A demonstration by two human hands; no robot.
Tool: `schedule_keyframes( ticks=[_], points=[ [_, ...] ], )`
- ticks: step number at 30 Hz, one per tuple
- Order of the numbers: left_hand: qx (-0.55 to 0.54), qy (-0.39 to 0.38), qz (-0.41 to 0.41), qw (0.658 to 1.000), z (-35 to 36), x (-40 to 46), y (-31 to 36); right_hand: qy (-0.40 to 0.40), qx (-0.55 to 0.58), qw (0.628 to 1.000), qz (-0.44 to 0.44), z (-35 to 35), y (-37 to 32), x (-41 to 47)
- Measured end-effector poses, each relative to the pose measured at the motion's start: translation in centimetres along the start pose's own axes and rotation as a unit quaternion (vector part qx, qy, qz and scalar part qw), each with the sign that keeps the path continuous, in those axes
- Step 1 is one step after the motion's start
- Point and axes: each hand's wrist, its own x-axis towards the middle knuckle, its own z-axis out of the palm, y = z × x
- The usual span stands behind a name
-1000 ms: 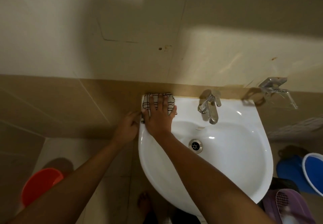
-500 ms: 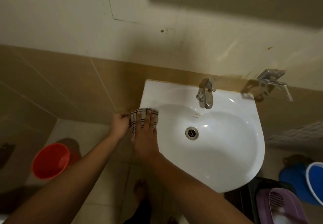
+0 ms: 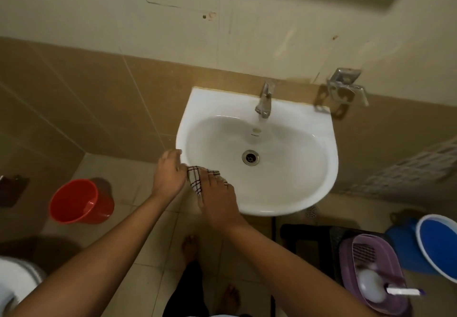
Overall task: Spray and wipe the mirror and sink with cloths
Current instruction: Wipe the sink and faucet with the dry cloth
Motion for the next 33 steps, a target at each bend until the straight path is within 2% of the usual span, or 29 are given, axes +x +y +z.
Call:
schedule_keyframes(
  ticks=[7, 11, 14, 18, 21, 25, 29, 33],
  points=[
    [0.160, -0.016, 0.149, 0.976, 1.2, -4.3, 1.1, 0.010, -0.033, 0.999, -0.028, -2.6, 6.4, -6.1],
    [0.215, -0.013, 0.214, 0.953, 0.5, -4.7, 0.9, -0.024, -0.043, 0.999, 0.019, -4.4, 9.9, -8.5],
    [0.224, -0.053, 0.247, 0.941, 0.6, -4.3, 0.8, -0.055, -0.044, 0.995, 0.067, -5.6, 10.6, -9.3],
    [0.209, -0.089, 0.261, 0.938, 1.1, -3.9, 0.8, -0.114, -0.050, 0.986, 0.114, -6.4, 8.1, -7.6],
    [0.203, -0.103, 0.270, 0.935, 0.9, -3.2, 0.7, -0.142, -0.030, 0.984, 0.102, -5.5, 4.7, -5.9],
    [0.217, -0.121, 0.292, 0.923, 0.3, -2.4, 0.4, -0.102, -0.017, 0.986, 0.133, -4.4, 1.6, -4.6],
    [0.240, -0.130, 0.326, 0.905, -0.3, -2.0, 0.5, -0.064, -0.016, 0.986, 0.153, -4.8, 3.3, -5.8],
    [0.269, -0.146, 0.327, 0.894, -0.6, -1.4, 0.5, -0.072, -0.013, 0.969, 0.237, -6.3, 7.6, -7.3]
  ],
)
